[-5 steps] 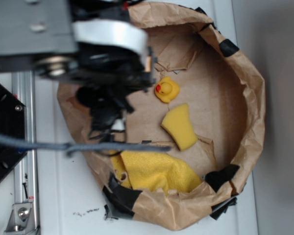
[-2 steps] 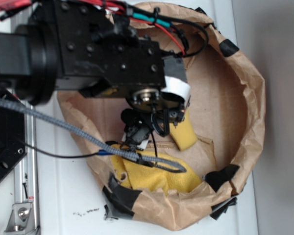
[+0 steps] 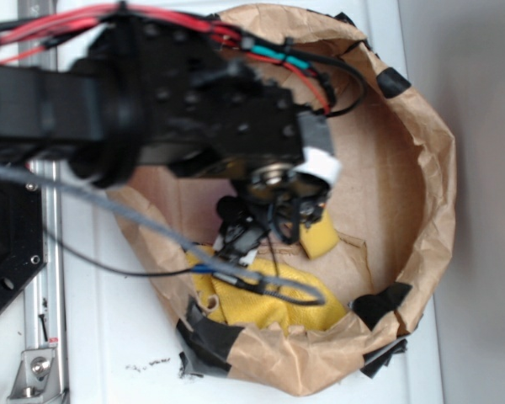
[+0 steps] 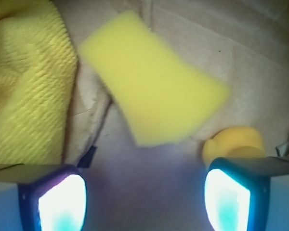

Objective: Grab the yellow duck.

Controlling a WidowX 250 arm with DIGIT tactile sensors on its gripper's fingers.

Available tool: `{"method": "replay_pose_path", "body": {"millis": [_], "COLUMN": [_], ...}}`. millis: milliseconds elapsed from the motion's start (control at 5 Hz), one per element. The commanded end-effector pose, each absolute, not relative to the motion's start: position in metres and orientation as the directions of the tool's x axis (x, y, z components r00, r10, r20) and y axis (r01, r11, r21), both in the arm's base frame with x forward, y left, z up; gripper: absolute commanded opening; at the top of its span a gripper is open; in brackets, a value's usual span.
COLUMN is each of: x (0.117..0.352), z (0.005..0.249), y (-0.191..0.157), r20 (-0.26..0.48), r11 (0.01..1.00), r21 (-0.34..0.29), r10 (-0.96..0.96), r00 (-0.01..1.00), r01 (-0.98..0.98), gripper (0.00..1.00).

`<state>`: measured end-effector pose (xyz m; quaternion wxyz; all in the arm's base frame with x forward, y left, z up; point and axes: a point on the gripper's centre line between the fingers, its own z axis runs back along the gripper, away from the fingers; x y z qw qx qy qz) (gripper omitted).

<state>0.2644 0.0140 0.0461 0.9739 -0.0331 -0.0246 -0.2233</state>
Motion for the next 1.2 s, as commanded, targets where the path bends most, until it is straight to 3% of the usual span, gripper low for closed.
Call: {"method": "replay_pose_path", "body": {"millis": [0, 200, 400, 600, 800, 1000], "x": [0.286, 0.283, 0.283, 0.286, 0.285, 0.287], "z": [0.043, 0.044, 0.035, 0.032, 0.042, 0.093], "y": [0.055, 0.064, 0.061, 0.068, 0.067, 0.063], "r20": [0.070, 0.079, 0.036, 0.042, 0.049, 0.174], "r11": [0.857, 0.853, 0.851, 0.868, 0.876, 0.935], "r21": [0.004, 0.042, 0.049, 0.060, 0.074, 0.143], "r10": [-0.514, -0.523, -0.524, -0.495, -0.481, -0.346], "r00": [0.855, 0.849, 0.851, 0.868, 0.875, 0.922], "r01": [0.515, 0.521, 0.522, 0.493, 0.477, 0.324], "gripper": [1.00, 1.00, 1.00, 0.00, 0.00, 0.00]}}
